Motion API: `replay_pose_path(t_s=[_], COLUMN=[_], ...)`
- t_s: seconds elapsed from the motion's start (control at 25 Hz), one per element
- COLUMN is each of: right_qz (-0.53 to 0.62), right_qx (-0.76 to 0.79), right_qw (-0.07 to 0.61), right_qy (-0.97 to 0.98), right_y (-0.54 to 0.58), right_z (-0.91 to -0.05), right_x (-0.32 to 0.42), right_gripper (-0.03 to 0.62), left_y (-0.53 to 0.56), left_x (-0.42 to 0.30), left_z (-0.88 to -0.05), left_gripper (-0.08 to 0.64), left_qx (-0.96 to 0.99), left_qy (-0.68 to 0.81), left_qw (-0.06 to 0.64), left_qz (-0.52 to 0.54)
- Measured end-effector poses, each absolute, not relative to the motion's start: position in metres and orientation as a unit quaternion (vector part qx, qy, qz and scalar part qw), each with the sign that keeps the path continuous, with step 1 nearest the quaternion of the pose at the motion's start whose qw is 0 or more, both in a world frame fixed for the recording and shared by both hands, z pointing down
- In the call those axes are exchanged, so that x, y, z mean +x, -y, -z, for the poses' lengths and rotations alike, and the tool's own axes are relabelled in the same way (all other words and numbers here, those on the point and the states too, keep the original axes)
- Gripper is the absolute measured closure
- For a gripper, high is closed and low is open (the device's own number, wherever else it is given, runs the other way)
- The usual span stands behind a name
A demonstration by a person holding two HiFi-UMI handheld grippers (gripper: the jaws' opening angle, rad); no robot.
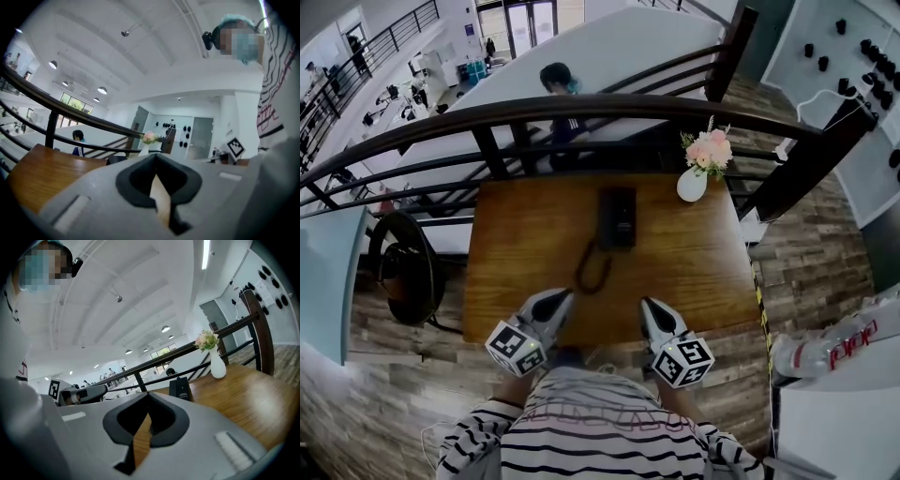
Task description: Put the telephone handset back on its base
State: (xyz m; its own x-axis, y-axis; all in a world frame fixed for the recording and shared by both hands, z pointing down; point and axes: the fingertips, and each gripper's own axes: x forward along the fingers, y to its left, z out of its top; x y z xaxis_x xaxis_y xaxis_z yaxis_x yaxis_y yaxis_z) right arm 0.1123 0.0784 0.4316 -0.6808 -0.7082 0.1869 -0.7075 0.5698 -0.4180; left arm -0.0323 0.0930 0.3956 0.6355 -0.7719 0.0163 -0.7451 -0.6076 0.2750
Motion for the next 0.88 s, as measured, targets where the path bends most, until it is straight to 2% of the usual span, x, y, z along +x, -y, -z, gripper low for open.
replay_pose_path(t_s=[0.88], right_qz=[0.236], right_qx=[-0.397], right_qw=[-0.011], right_qy=[-0.887], right_y=[-0.067], right_z=[-0.437], right_x=[0.117], right_gripper=[0.592], left_y=[-0.082], left_x=[-0.025], left_z=[-0.407], left_gripper=[0.557], left_qx=[0.89], left_qy=[0.427], left_qw=[0.152], left_qz=[0.053])
